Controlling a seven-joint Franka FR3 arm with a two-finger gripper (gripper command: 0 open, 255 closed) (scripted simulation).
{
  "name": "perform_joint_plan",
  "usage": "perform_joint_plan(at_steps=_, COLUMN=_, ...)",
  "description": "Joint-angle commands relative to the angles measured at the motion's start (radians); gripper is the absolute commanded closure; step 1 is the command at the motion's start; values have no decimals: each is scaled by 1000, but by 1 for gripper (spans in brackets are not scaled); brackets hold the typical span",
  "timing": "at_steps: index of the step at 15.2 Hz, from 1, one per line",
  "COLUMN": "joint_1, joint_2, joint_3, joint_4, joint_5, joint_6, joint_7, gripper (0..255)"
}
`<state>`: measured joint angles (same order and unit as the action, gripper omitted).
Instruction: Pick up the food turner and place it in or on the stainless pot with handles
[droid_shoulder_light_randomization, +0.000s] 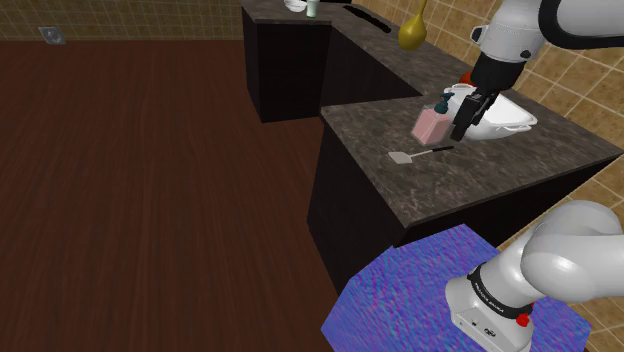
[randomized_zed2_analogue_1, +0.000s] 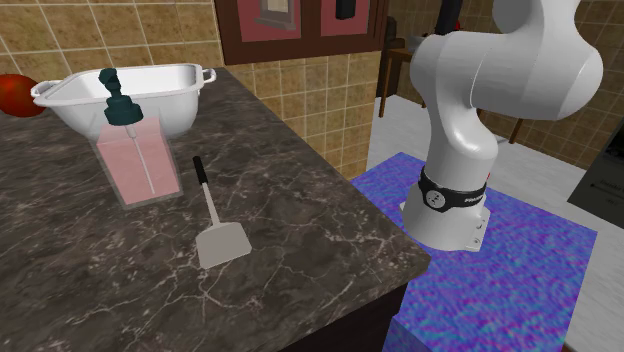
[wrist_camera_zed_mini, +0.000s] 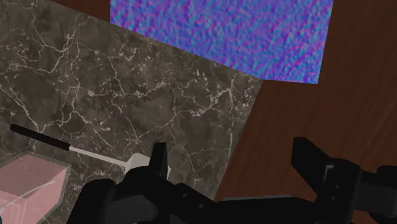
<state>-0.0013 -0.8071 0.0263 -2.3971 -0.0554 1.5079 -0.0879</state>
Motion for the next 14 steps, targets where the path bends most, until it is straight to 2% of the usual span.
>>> perform_joint_plan(at_steps=1, joint_1=0, joint_2=0, joint_3=0, joint_4=0, joint_5=0, joint_6=0, joint_7=0, gripper=0)
perform_joint_plan(at_steps=8, joint_1=42, joint_2=-9, joint_3=-206, joint_4=-137, joint_5=-161, joint_6=159, joint_7=-408, gripper=0)
perform_joint_plan(at_steps=14, joint_1=83, joint_2=91, joint_3=-397, joint_4=-172, joint_5=-284, joint_6=334, joint_7=-749, gripper=0)
